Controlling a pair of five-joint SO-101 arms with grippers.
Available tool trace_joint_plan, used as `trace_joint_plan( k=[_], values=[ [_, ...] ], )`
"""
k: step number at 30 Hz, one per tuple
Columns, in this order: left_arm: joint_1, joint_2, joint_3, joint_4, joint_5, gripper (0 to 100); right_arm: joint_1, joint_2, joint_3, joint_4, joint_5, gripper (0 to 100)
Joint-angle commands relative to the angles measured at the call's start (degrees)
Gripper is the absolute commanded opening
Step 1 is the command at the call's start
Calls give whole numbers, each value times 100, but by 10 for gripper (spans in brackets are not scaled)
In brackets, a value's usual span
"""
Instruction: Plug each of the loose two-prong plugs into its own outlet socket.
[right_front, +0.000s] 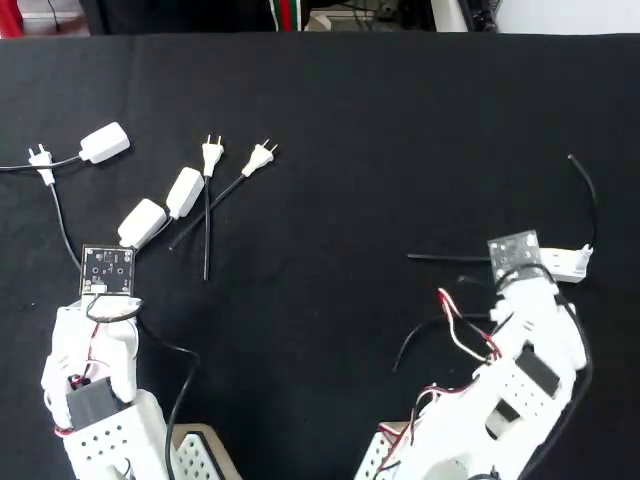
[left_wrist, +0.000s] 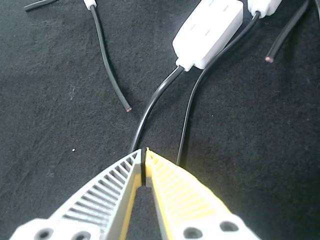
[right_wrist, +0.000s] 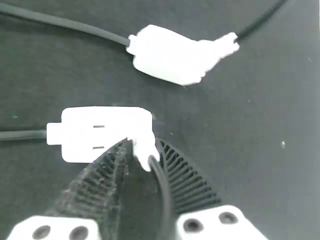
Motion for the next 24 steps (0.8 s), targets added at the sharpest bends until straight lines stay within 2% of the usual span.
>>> trace_joint_plan(
  k=[1, 4, 9, 12, 14, 18, 21, 23, 24],
  values=[
    [163, 0, 110, 26, -35, 33, 229, -13, 136, -343, 62, 15],
    [277, 0, 110, 35, -35, 33, 246, -22, 224, -290, 53, 38],
    [312, 0, 110, 35, -35, 33, 220, -57, 444, -264, 35, 261],
    [312, 0, 110, 35, -35, 33, 211, -84, 224, 369, 35, 361],
    [312, 0, 110, 35, -35, 33, 211, -198, -110, 1354, 35, 397],
    [321, 0, 110, 35, -35, 33, 185, -822, -1314, 4255, 35, 403],
    [321, 0, 110, 35, -35, 33, -193, -1516, -2237, 6277, 26, 403],
    [321, 0, 110, 35, -35, 33, -571, -2079, -2721, 7226, 18, 403],
    [321, 0, 110, 35, -35, 33, -738, -2378, -2897, 7288, -62, 401]
  ],
)
